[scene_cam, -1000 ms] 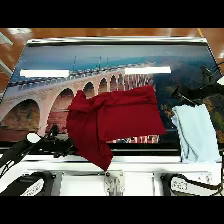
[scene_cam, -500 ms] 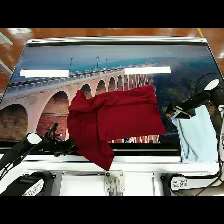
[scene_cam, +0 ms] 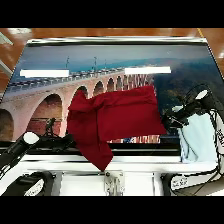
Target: Fold the shirts.
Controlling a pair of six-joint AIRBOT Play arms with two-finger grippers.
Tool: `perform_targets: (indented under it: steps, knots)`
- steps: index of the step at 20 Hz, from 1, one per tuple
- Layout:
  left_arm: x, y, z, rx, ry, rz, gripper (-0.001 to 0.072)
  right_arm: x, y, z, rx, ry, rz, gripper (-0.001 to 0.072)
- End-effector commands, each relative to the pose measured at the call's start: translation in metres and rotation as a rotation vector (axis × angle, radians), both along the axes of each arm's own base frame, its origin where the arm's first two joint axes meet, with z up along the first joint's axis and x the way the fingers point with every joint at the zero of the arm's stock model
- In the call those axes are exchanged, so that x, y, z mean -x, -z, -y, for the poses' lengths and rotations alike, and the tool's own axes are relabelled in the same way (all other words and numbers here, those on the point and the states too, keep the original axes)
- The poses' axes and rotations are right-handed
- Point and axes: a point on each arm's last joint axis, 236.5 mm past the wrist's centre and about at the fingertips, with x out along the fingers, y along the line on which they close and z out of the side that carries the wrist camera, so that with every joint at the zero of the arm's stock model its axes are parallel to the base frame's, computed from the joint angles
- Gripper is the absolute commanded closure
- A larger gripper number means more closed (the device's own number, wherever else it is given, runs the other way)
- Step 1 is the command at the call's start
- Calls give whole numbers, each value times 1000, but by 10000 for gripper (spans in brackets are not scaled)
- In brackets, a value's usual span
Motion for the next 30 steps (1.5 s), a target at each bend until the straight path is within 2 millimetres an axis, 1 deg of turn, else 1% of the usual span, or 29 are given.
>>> perform_targets:
  steps: [1,2,5,6,7,8,9,10,12,13,14,15,16,17,18,19,20,21,22,23,24,25,26,27,28,29,30]
  knots:
    - [-17,-9,-2,-6,-29,50,671,10,6,-2,-4,-12,-27,118]
    - [-19,-11,-2,-5,-29,55,671,14,9,-4,-8,-10,-37,118]
    - [-26,-14,-3,-7,-38,77,671,28,24,-31,-51,-27,-53,118]
    - [-30,-16,-3,-8,-45,88,671,30,30,-37,-38,-43,-48,118]
    - [-33,-18,-4,-9,-49,99,671,28,34,-42,-28,-58,-36,121]
    - [-38,-21,-4,-12,-53,114,671,24,34,-48,-23,-69,-17,266]
    - [-44,-24,-6,-16,-62,137,671,19,34,-52,-20,-72,0,491]
    - [-52,-28,-8,-24,-68,166,671,13,32,-58,-33,-70,18,642]
    - [-69,-41,-10,-36,-60,237,671,-3,16,-71,-95,-70,74,646]
    - [-78,-53,-9,-45,-37,281,672,-14,3,-76,-121,-73,123,646]
    - [-88,-67,-9,-57,-10,328,672,-30,-17,-80,-140,-73,198,647]
    - [-100,-87,-10,-70,13,378,671,-45,-41,-83,-149,-73,279,647]
    - [-113,-111,-11,-91,39,432,672,-63,-73,-85,-154,-87,390,647]
    - [-127,-143,-15,-112,63,494,672,-81,-112,-85,-148,-113,518,647]
    - [-141,-184,-21,-139,79,570,671,-94,-154,-84,-127,-145,647,647]
    - [-153,-230,-30,-173,82,662,672,-104,-201,-82,-90,-168,781,647]
    - [-164,-291,-39,-210,69,792,671,-109,-256,-79,-44,-185,928,647]
    - [-167,-356,-49,-237,36,935,671,-110,-311,-77,3,-192,1073,647]
    - [-160,-428,-57,-253,-8,1092,671,-103,-371,-74,67,-192,1231,647]
    - [-145,-489,-65,-270,-43,1225,671,-91,-425,-71,128,-185,1373,647]
    - [-123,-541,-70,-289,-73,1347,671,-72,-481,-67,199,-162,1525,647]
    - [-96,-588,-74,-306,-100,1462,671,-50,-528,-62,262,-125,1655,647]
    - [-70,-621,-74,-320,-117,1548,671,-25,-571,-55,326,-72,1778,647]
    - [-44,-647,-74,-331,-132,1622,671,-2,-601,-48,386,-29,1859,648]
    - [-24,-663,-74,-341,-142,1675,671,22,-621,-41,451,2,1914,647]
    - [-6,-671,-73,-348,-147,1710,671,42,-632,-34,508,27,1935,647]
    - [8,-674,-74,-368,-152,1728,671,56,-634,-28,548,51,1934,647]
